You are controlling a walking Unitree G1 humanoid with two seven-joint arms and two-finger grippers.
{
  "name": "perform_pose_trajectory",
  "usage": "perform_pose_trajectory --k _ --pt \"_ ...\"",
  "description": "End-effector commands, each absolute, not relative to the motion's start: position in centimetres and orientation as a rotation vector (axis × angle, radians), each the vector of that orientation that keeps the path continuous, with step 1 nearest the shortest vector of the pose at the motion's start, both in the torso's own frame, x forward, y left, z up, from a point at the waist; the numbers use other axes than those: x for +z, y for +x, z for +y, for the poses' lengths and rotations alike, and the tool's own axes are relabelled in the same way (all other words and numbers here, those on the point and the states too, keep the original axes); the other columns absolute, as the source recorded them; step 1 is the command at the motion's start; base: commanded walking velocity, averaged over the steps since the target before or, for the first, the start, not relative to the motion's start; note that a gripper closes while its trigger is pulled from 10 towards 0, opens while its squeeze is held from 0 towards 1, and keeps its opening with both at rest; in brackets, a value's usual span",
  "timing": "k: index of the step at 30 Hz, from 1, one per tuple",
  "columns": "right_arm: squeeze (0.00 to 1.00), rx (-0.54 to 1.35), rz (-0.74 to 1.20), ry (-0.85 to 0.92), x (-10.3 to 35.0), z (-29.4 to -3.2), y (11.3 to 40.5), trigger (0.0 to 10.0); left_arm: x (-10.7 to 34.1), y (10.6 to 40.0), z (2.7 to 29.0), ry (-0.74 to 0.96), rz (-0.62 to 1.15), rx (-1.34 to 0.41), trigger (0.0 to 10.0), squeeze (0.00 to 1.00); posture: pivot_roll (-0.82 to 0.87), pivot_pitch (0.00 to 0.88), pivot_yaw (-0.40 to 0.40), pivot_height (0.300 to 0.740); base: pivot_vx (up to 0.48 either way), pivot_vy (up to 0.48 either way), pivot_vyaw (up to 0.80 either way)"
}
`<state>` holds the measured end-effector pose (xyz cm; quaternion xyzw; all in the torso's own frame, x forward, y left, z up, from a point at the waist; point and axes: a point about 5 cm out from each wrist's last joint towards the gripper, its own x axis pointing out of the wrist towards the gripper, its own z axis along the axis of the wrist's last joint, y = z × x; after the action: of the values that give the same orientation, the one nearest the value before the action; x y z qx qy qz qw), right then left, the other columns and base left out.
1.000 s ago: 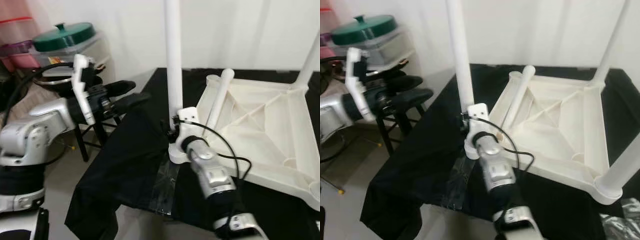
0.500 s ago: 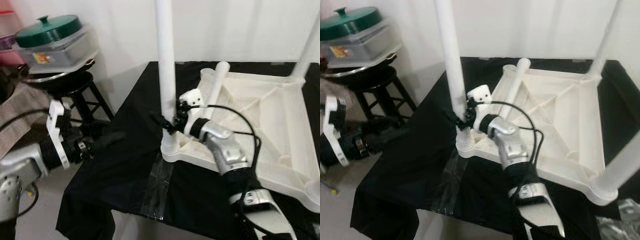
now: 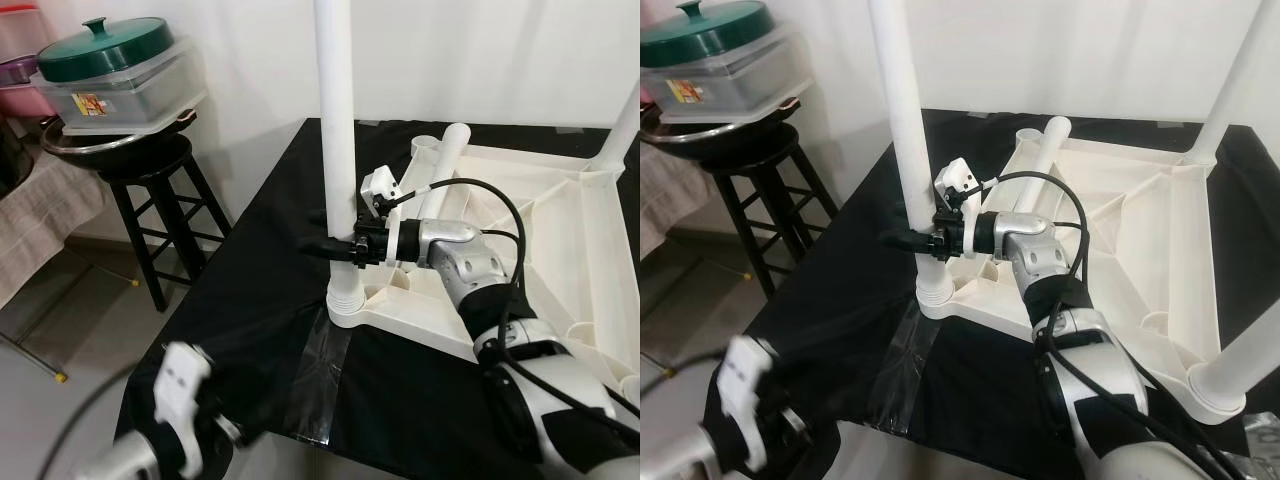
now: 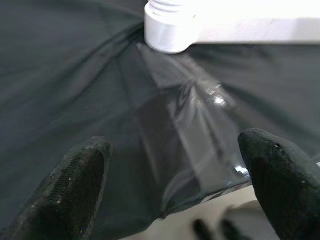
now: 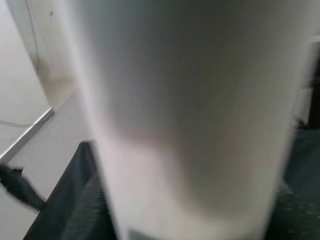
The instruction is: Building children table
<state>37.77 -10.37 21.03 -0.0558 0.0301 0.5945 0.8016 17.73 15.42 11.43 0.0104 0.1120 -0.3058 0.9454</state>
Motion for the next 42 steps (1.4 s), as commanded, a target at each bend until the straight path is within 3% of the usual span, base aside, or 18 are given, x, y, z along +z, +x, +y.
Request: perform_pose_trajectory --k 1,2,5,10,13,15,17,26,27,28,29,32,33,35,37,42 --pt "0.00 1.290 0.082 -0.112 20.5 -10.2 37.7 0.0 10.8 17.3 15.1 0.215 0.202 -0.537 10.0 0.00 0.07 0.039 0.049 0.740 0.000 0.000 0.00" --pt "0.00 1.290 0.082 -0.112 20.5 -10.2 37.7 0.0 10.8 17.3 15.1 0.215 0.202 -0.537 10.0 0.00 0.07 0.039 0.049 0.740 0.000 0.000 0.00" --pt "0.00 1.255 0.054 -0.060 19.9 -11.4 37.4 0.0 10.3 17.1 14.5 0.433 0.154 -0.472 10.0 0.00 0.05 0.052 0.055 0.740 0.000 0.000 0.00" --pt "0.00 1.171 0.037 0.032 18.9 -12.1 36.1 0.0 10.8 17.6 13.8 0.500 0.098 -0.457 10.0 0.00 0.01 0.069 0.067 0.740 0.000 0.000 0.00" --pt "0.00 1.018 0.069 0.109 17.8 -11.3 35.3 0.0 11.1 17.9 13.6 0.534 0.076 -0.454 10.0 0.00 0.00 0.068 0.071 0.740 0.000 0.000 0.00" --pt "0.00 0.554 0.265 0.068 12.1 -9.9 31.1 0.0 11.7 18.5 13.9 0.547 0.039 -0.418 10.0 0.00 0.00 0.096 0.068 0.740 0.000 0.000 0.00" --pt "0.00 0.421 0.284 0.030 10.8 -8.5 28.8 0.0 12.1 19.2 14.3 0.553 0.018 -0.402 10.0 0.00 -0.02 0.076 0.103 0.740 0.000 0.000 0.00" --pt "0.00 0.470 0.169 -0.005 14.0 -7.9 32.1 0.0 13.4 21.7 14.9 0.667 -0.057 -0.332 10.0 0.00 -0.05 0.053 0.120 0.740 0.000 0.000 0.00" --pt "0.00 0.484 0.167 -0.028 14.4 -8.1 32.7 10.0 13.7 21.9 14.9 0.663 -0.066 -0.314 10.0 0.00 -0.05 0.047 0.118 0.740 0.000 0.000 0.00" --pt "0.00 0.492 0.167 -0.041 14.7 -8.2 33.1 10.0 13.8 22.1 14.8 0.656 -0.070 -0.307 10.0 0.00 -0.05 0.045 0.117 0.740 0.000 0.000 0.00" --pt "0.65 0.530 0.150 -0.069 15.5 -8.4 33.8 10.0 13.4 22.3 14.8 0.669 -0.057 -0.295 10.0 0.00 -0.05 0.036 0.113 0.740 0.000 0.000 0.00" --pt "0.65 0.552 0.137 -0.080 16.0 -8.5 34.2 10.0 13.0 22.3 14.7 0.685 -0.046 -0.291 10.0 0.00 -0.05 0.036 0.113 0.740 0.000 0.000 0.00" --pt "1.00 0.579 0.113 -0.075 17.0 -8.3 34.3 10.0 12.3 22.3 14.2 0.653 -0.028 -0.316 10.0 0.00 -0.05 0.034 0.108 0.740 0.000 0.000 0.00" --pt "1.00 0.596 0.096 -0.070 17.7 -8.2 34.4 10.0 12.0 22.2 13.8 0.625 -0.017 -0.335 10.0 0.00 -0.05 0.034 0.108 0.740 0.000 0.000 0.00" --pt "1.00 0.630 0.061 -0.078 19.0 -8.2 35.1 10.0 11.4 22.2 13.4 0.740 -0.005 -0.355 10.0 0.00 -0.04 0.028 0.109 0.740 0.000 0.000 0.00" --pt "1.00 0.944 -0.011 -0.104 21.1 -7.6 36.4 10.0 11.1 22.5 13.5 0.891 -0.014 -0.271 10.0 0.00 0.00 0.006 0.101 0.740 0.000 0.000 0.00"
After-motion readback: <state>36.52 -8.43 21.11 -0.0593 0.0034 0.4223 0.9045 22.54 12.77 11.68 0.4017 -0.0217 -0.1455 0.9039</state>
